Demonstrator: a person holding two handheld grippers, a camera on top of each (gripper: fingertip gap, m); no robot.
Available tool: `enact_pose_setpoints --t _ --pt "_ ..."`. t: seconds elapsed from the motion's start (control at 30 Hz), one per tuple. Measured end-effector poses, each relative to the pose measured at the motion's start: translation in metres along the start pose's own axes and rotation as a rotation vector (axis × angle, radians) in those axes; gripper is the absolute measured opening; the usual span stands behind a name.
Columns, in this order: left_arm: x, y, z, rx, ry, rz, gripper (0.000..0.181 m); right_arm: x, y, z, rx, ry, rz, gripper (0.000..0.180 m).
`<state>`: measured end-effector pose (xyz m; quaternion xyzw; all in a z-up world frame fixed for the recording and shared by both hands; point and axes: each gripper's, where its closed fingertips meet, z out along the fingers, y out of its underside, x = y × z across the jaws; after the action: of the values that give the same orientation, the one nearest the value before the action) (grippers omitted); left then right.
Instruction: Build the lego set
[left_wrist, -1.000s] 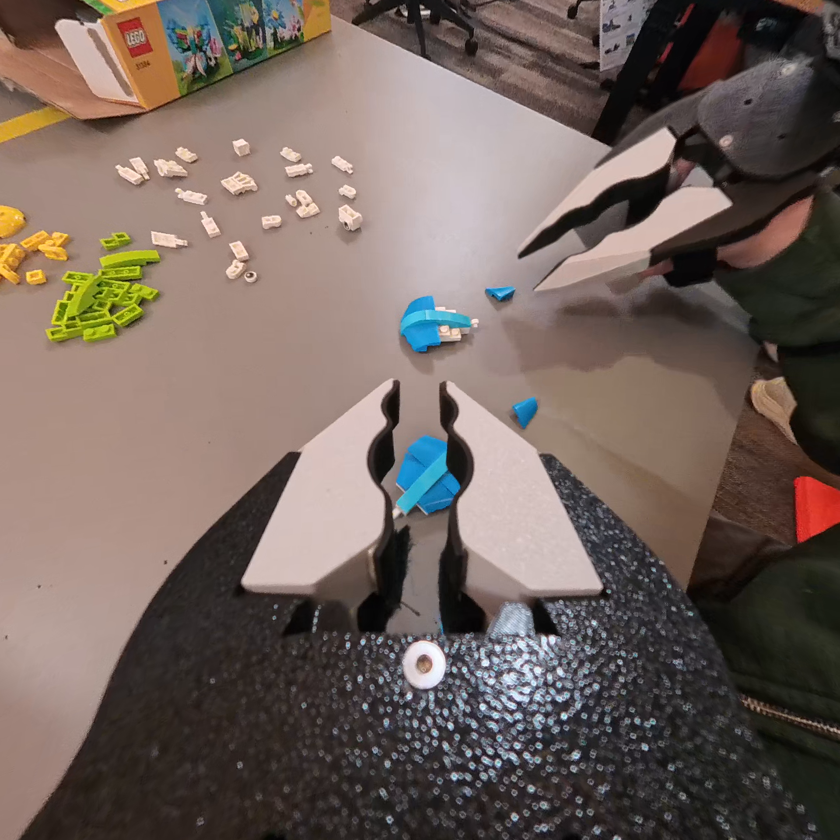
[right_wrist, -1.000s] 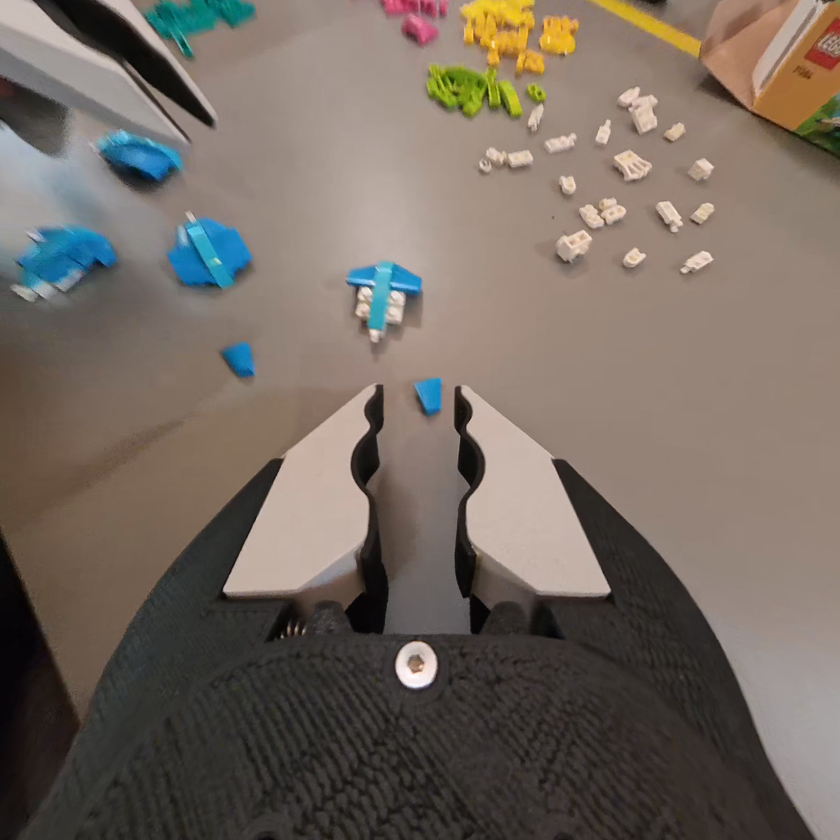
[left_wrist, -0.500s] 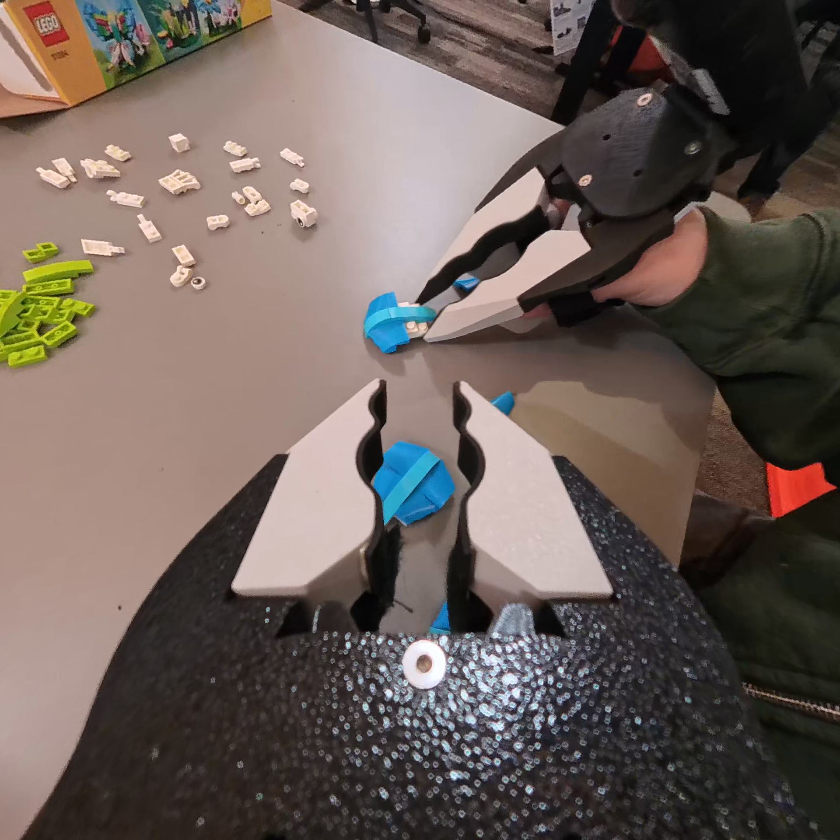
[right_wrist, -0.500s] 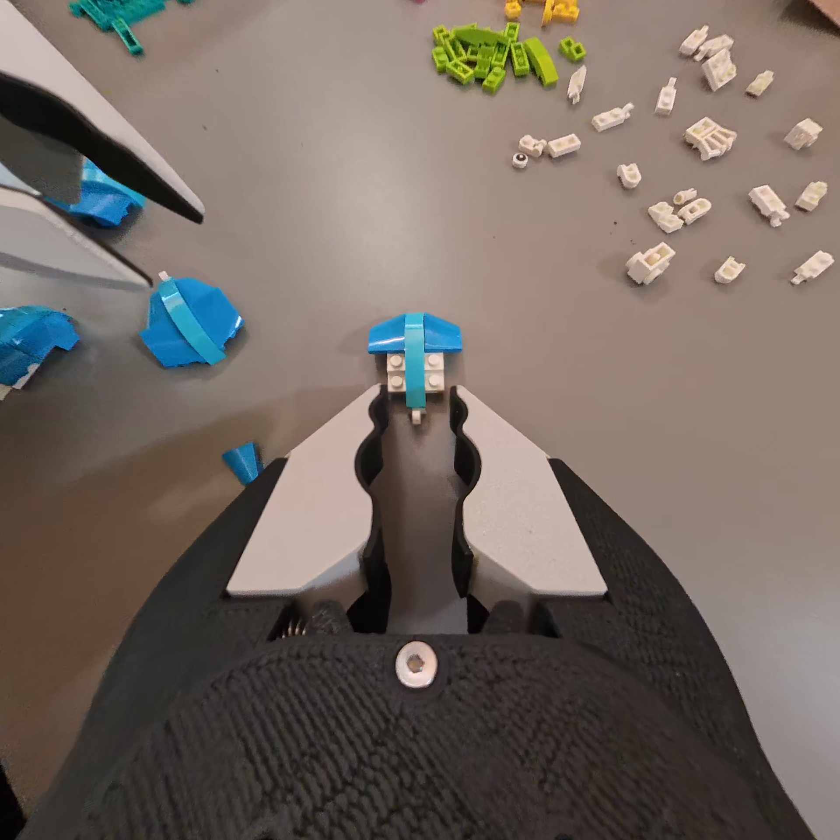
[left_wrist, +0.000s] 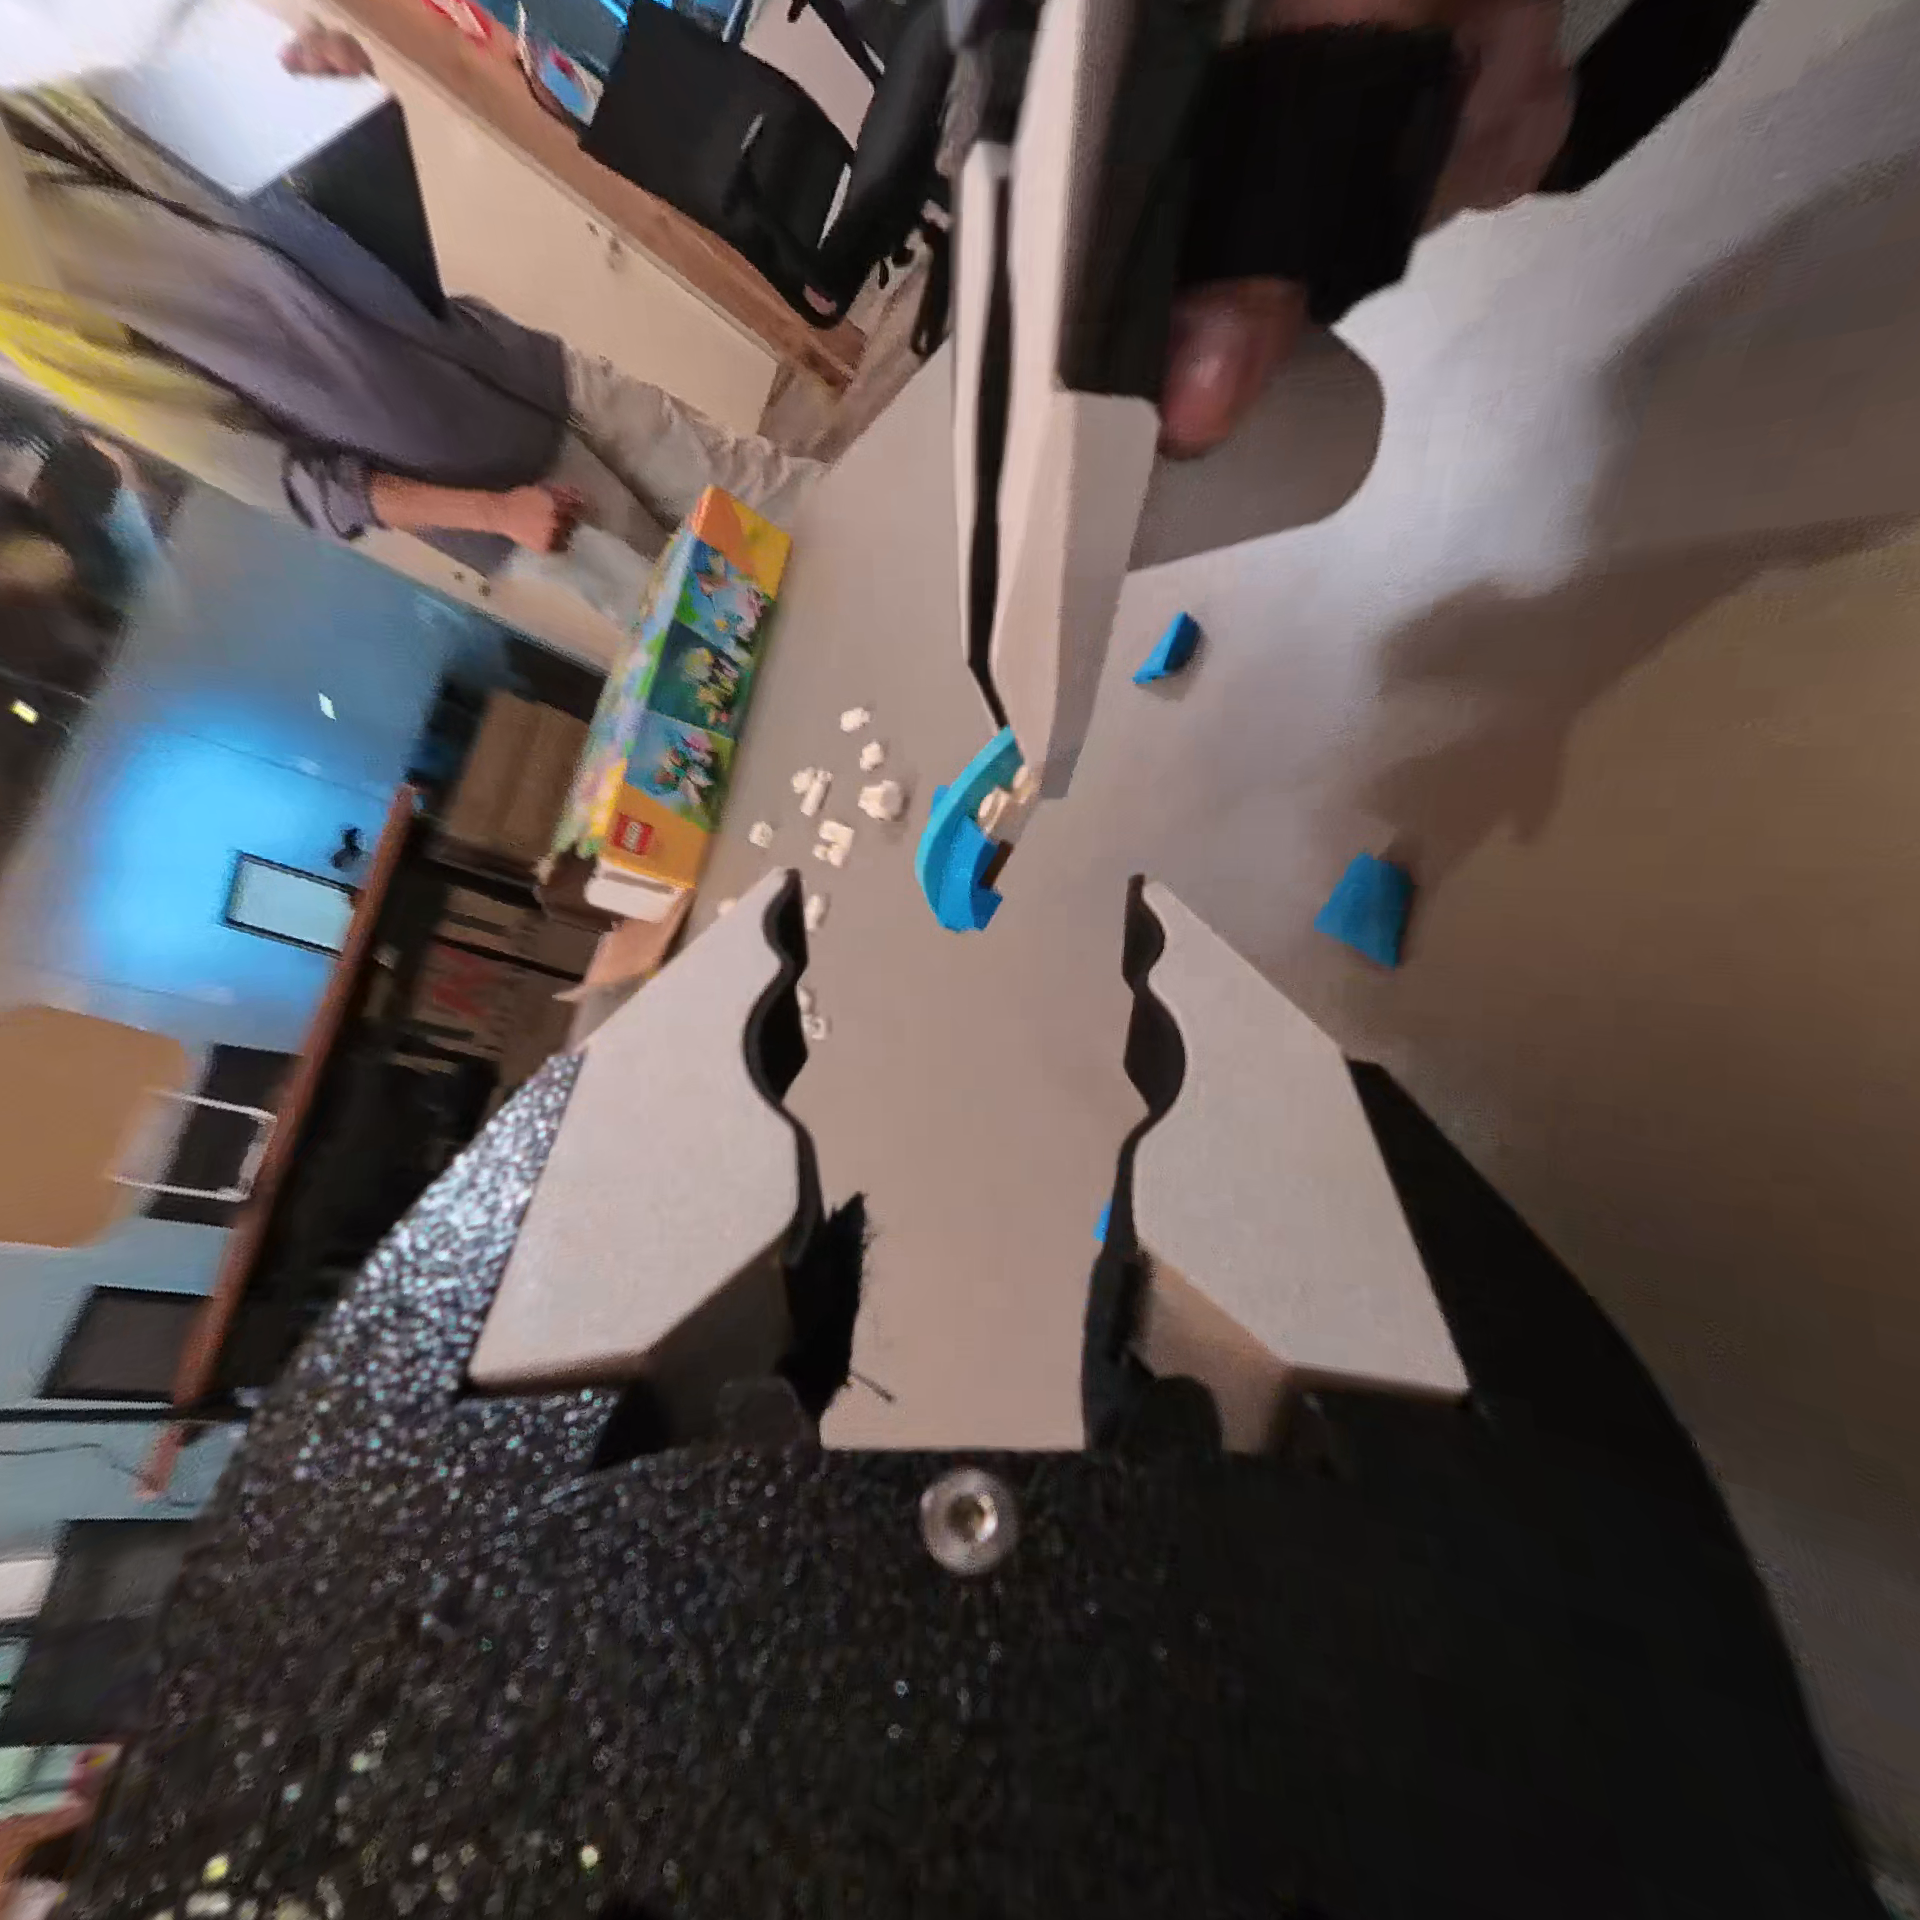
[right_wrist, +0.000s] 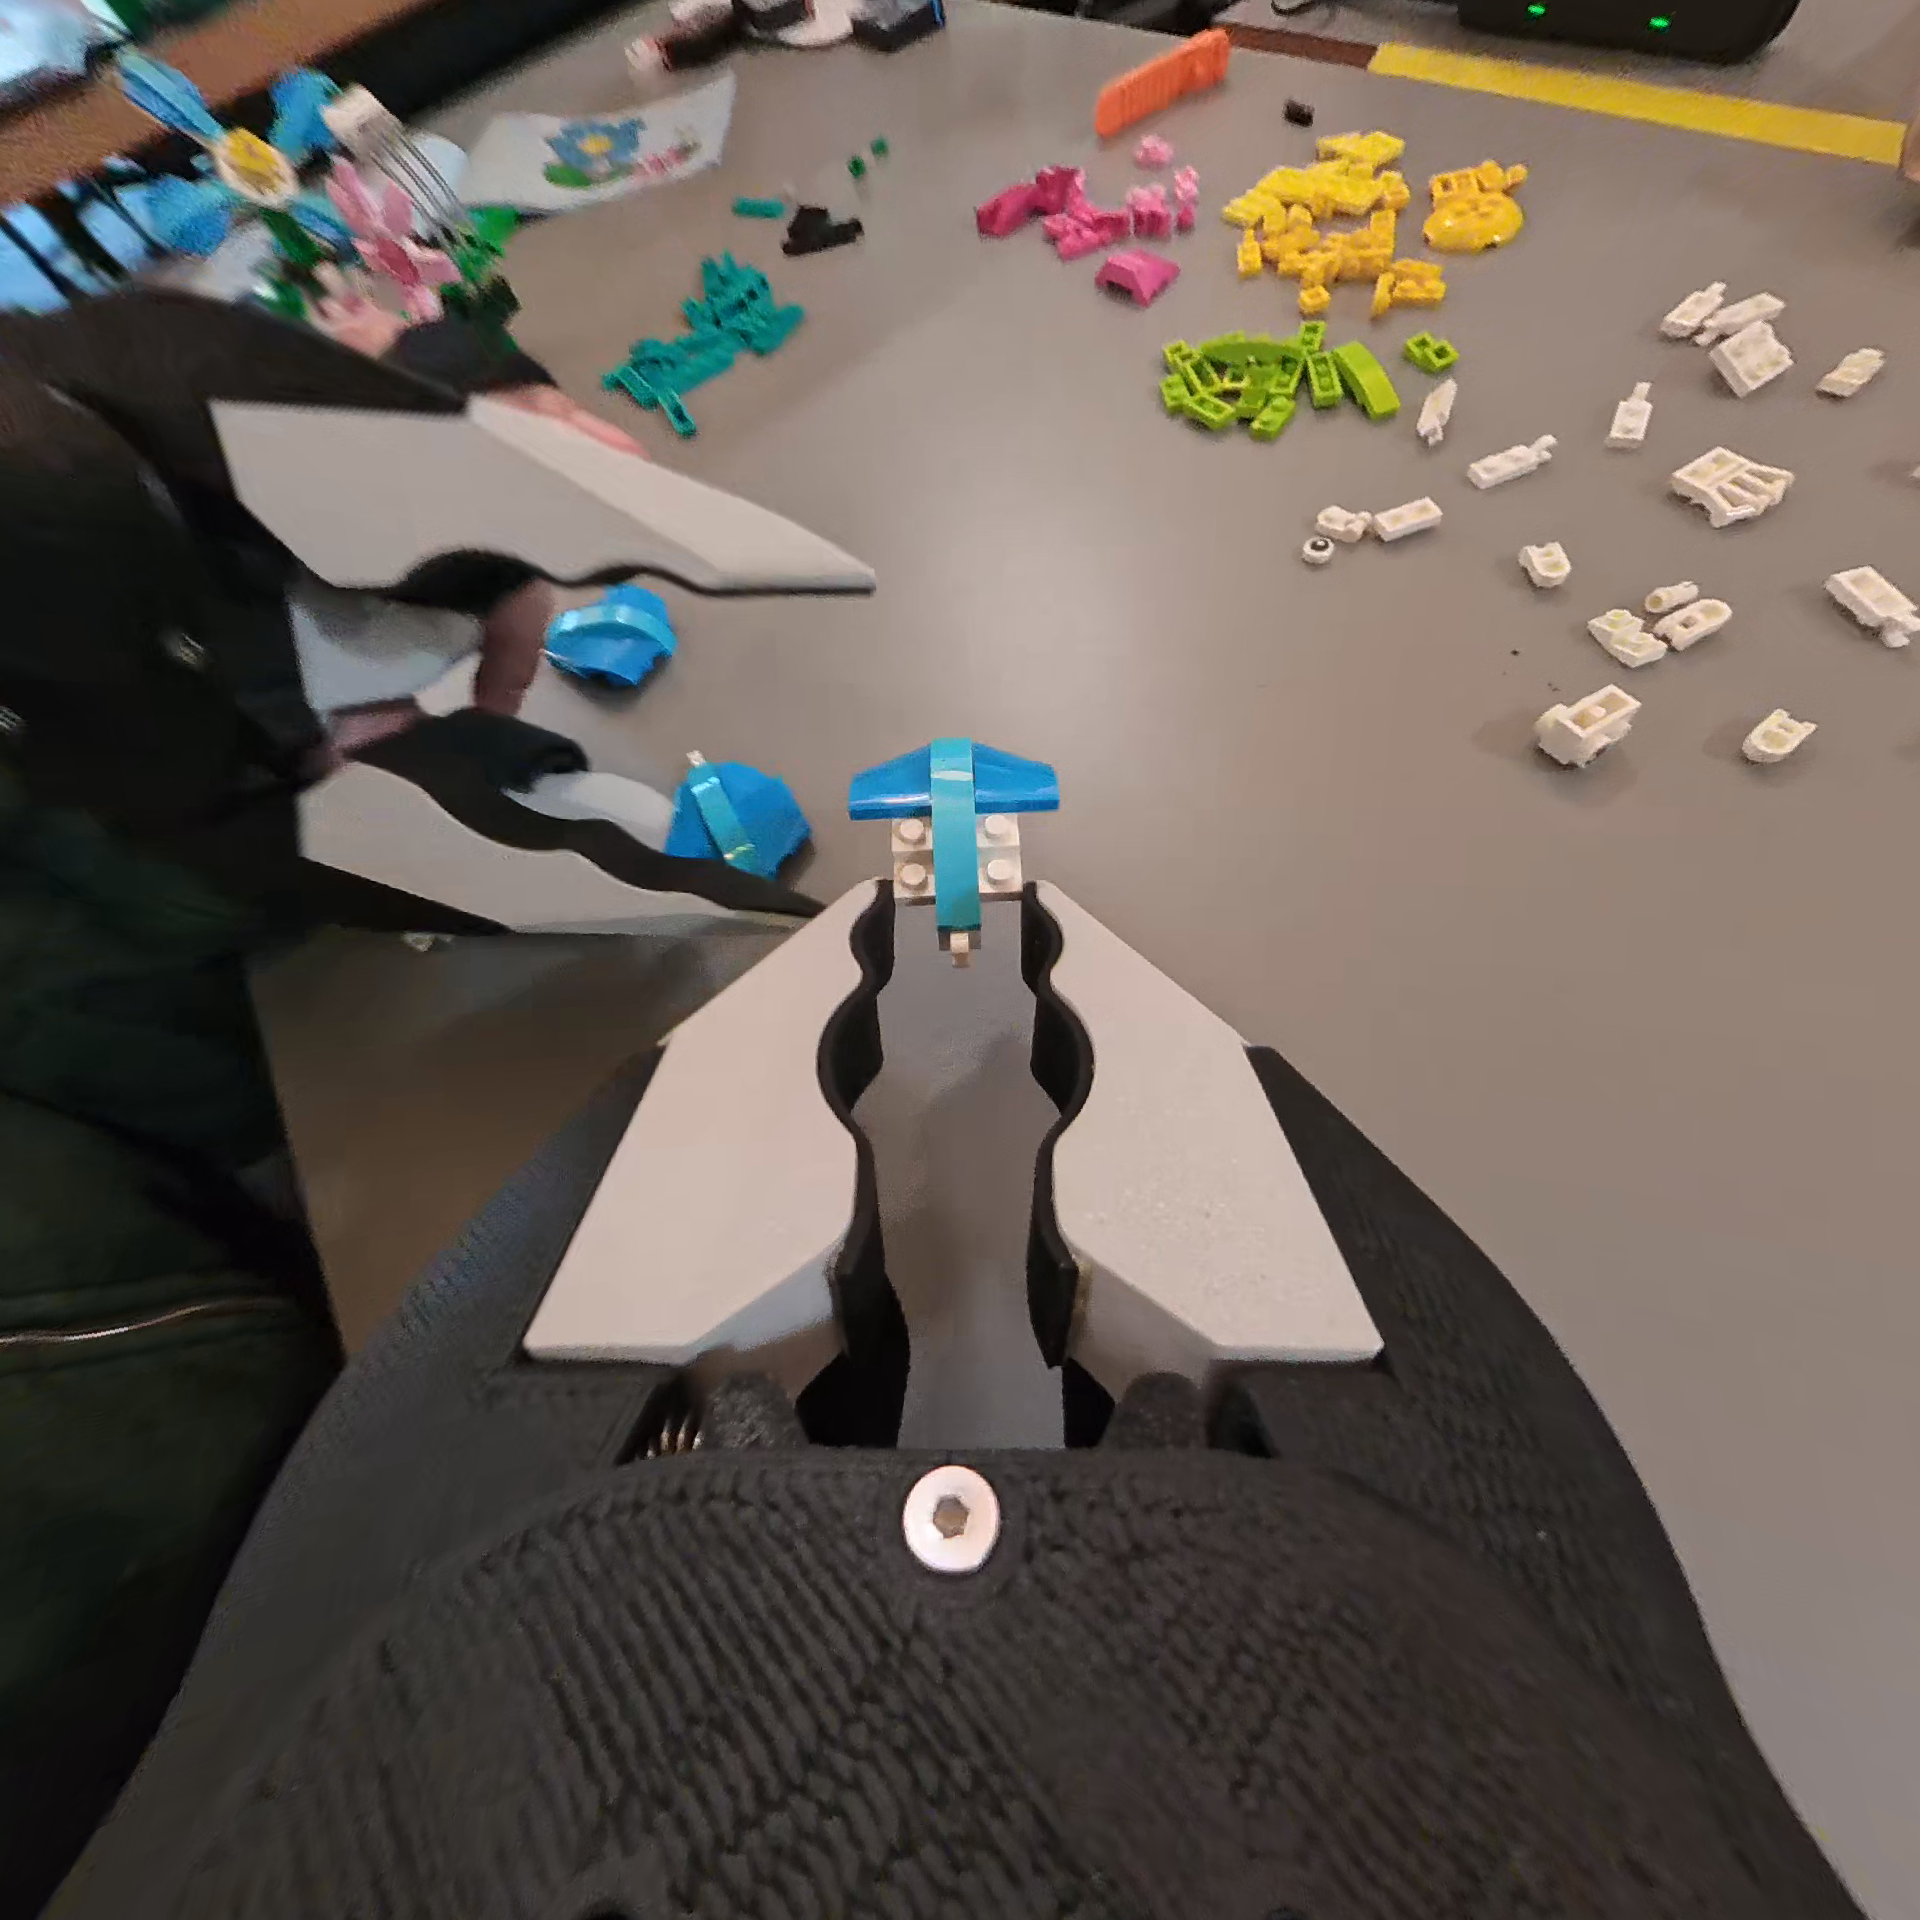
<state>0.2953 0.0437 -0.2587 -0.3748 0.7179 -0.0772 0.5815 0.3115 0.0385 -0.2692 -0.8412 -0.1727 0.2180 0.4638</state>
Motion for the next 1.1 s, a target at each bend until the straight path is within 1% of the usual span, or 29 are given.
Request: enact_pose_setpoints --t 0.13,0.23,0.3,0.4,0.47,0.5,0.53,0.57,0.6,0.67,0.77,0.87,1.1 --pt "0.003 0.001 0.006 -0.04 -0.034 0.155 0.046 -0.01 -0.005 -0.004 0.027 -0.063 0.031 0.022" --pt "0.002 -0.001 0.007 -0.041 -0.068 0.23 0.034 -0.015 -0.008 -0.006 0.038 -0.09 0.033 0.023" --pt "-0.003 -0.004 0.006 -0.043 -0.112 0.271 0.012 -0.017 -0.008 -0.006 0.042 -0.097 0.025 0.023" --pt "-0.006 -0.005 0.003 -0.051 -0.157 0.317 0.011 -0.018 -0.013 -0.013 0.076 -0.098 -0.029 0.025" --pt "-0.01 -0.006 -0.002 -0.034 -0.19 0.333 0.011 0.002 -0.012 -0.028 0.084 -0.01 -0.082 0.029" --pt "-0.013 -0.007 -0.004 -0.025 -0.212 0.341 0.011 0.015 -0.007 -0.036 0.065 0.035 -0.115 0.031" --pt "-0.013 -0.007 -0.006 -0.015 -0.221 0.342 0.011 0.026 0.004 -0.041 0.019 0.067 -0.139 0.026" --pt "-0.014 -0.007 -0.007 -0.001 -0.23 0.34 0.011 0.035 0.017 -0.043 -0.04 0.075 -0.151 0.026" --pt "-0.015 -0.008 -0.009 0.013 -0.242 0.349 0.01 0.039 0.028 -0.043 -0.086 0.065 -0.158 0.026" --pt "-0.016 -0.011 -0.012 0.038 -0.273 0.406 0.011 0.044 0.042 -0.041 -0.123 0.046 -0.158 0.026" --pt "-0.02 -0.023 -0.02 0.089 -0.363 0.505 0.011 0.045 0.045 -0.034 -0.102 0.028 -0.179 0.026" --pt "-0.024 -0.031 -0.027 0.121 -0.427 0.547 0.01 0.049 0.052 -0.026 -0.156 0.029 -0.19 0.026" --pt "-0.026 -0.035 -0.035 0.134 -0.49 0.615 0.01 0.052 0.053 -0.019 -0.192 0.016 -0.192 0.021"
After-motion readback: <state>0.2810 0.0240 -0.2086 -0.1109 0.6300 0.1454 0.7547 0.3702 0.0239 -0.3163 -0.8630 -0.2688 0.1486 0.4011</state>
